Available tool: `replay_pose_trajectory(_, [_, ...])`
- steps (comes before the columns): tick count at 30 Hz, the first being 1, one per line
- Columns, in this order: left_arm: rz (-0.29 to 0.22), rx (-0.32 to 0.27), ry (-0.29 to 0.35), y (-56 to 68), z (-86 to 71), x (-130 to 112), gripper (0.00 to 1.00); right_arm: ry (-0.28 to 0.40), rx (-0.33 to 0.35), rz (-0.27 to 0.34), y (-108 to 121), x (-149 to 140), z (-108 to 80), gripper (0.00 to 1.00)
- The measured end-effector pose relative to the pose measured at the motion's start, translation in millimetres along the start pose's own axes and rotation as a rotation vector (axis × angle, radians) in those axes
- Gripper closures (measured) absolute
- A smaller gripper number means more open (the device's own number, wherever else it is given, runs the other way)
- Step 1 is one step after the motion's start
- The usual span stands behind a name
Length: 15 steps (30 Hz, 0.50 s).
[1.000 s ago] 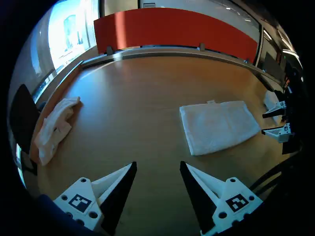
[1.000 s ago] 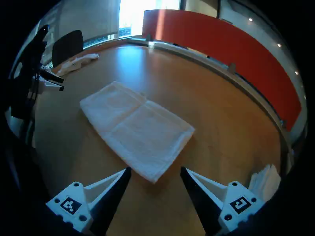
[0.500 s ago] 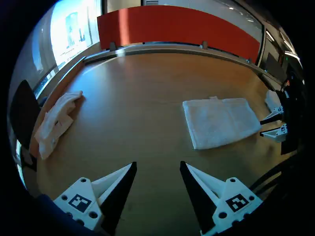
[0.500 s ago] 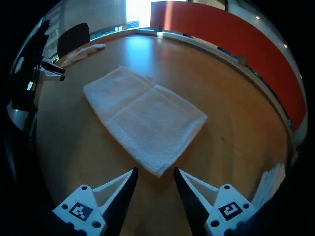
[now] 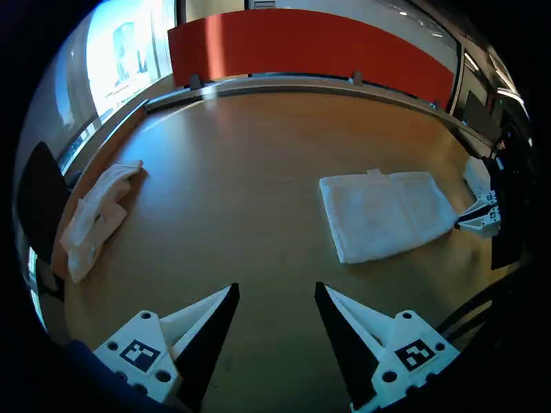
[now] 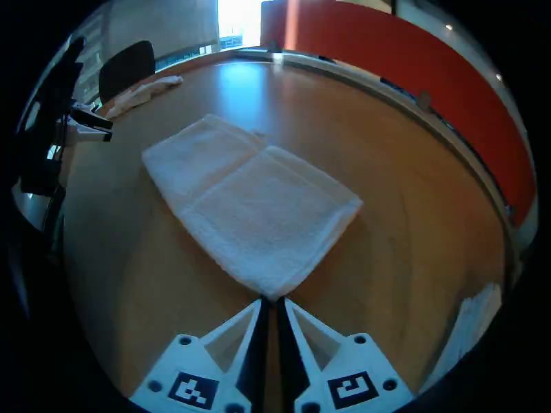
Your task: Fold towel
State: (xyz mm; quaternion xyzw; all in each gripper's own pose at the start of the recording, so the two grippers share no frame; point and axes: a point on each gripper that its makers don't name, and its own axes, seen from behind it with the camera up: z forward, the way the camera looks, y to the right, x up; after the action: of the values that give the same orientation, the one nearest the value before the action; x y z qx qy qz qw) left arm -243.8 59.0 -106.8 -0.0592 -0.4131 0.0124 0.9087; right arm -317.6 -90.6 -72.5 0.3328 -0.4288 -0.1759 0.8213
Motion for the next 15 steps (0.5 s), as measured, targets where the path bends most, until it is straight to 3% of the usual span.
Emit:
replay_pose_trajectory(6, [-0.002, 0.000, 0.001, -0.3, 0.1, 0.4, 0.19, 0.017, -0.005, 0.012, 1.1, 5.2, -6.1, 0.70])
replay_pose_trajectory(15, [-0.002, -0.001, 0.001, -0.4, 1.1, -0.6, 0.19, 0.049, -0.029, -0.028, 3.6, 28.7, -28.3, 0.66])
